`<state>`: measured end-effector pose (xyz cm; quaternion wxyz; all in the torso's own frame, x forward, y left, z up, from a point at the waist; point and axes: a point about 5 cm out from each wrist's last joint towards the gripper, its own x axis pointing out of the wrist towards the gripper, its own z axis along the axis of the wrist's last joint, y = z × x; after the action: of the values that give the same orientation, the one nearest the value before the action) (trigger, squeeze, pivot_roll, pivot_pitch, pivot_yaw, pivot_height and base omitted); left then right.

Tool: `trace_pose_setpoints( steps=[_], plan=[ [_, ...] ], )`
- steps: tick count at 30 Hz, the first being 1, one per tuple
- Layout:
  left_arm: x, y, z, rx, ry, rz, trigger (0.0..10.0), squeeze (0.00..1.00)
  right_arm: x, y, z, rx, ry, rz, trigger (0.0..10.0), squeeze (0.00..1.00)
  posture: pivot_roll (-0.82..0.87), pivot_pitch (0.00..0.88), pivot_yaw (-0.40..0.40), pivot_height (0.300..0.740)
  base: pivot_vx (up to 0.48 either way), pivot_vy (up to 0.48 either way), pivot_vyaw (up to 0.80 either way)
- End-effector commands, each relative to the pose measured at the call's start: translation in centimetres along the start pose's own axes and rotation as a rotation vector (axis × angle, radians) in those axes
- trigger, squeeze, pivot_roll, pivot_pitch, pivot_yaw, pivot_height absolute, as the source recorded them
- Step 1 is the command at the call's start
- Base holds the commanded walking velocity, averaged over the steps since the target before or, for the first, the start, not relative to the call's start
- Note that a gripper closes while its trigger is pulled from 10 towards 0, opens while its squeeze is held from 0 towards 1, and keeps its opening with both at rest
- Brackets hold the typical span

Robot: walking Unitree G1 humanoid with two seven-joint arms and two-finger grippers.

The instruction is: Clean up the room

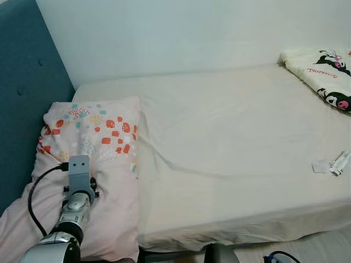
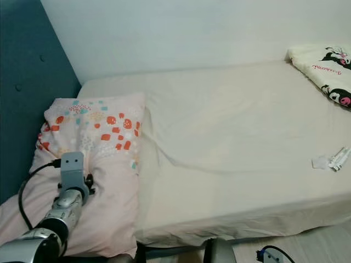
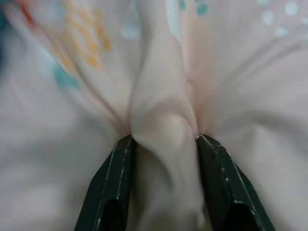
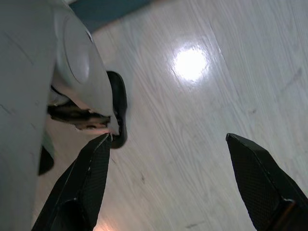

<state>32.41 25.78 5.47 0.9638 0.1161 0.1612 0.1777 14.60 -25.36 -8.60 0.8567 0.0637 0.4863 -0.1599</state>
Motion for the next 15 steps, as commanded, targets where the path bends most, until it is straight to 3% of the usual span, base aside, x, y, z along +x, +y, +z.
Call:
trace_pose_setpoints(
  steps=[1, 3, 7, 11, 13, 15],
  plan=[
    [0.3, 1.3, 0.9, 0.067, -0.053, 0.035, 10.0, 1.0, 0.0, 0.2, -0.5, 0.02, 0.013, 0.003, 10.0, 0.0, -0.08, 0.108, -0.008, 0.621, 0.0, 0.0, 0.0],
    [0.7, 2.1, 2.1, 0.185, -0.108, 0.035, 10.0, 1.0, 0.0, 0.3, -0.2, 0.015, 0.009, 0.005, 10.0, 0.0, -0.08, 0.104, -0.011, 0.621, 0.0, 0.0, 0.0],
    [0.7, 2.7, 2.4, 0.395, -0.146, -0.009, 10.0, 1.0, 0.1, 0.4, 0.2, 0.01, 0.005, 0.006, 10.0, 0.0, -0.07, 0.097, -0.013, 0.621, 0.0, 0.0, 0.0],
    [0.6, 3.2, 2.2, 0.441, -0.156, -0.012, 10.0, 1.0, 0.1, 0.4, 0.3, 0.009, 0.004, 0.005, 10.0, 0.0, -0.06, 0.093, -0.016, 0.621, 0.0, 0.0, 0.0],
    [0.4, 4.6, 1.5, 0.493, -0.135, 0.008, 10.0, 1.0, 0.2, 0.4, 0.6, 0.007, 0.0, 0.004, 10.0, 0.0, -0.05, 0.081, -0.022, 0.621, 0.0, 0.0, 0.0],
    [0.4, 5.0, 1.4, 0.483, -0.14, 0.002, 10.0, 1.0, 0.2, 0.4, 0.8, 0.006, -0.002, 0.004, 10.0, 0.0, -0.05, 0.078, -0.027, 0.621, 0.0, 0.0, 0.0]
  ],
)
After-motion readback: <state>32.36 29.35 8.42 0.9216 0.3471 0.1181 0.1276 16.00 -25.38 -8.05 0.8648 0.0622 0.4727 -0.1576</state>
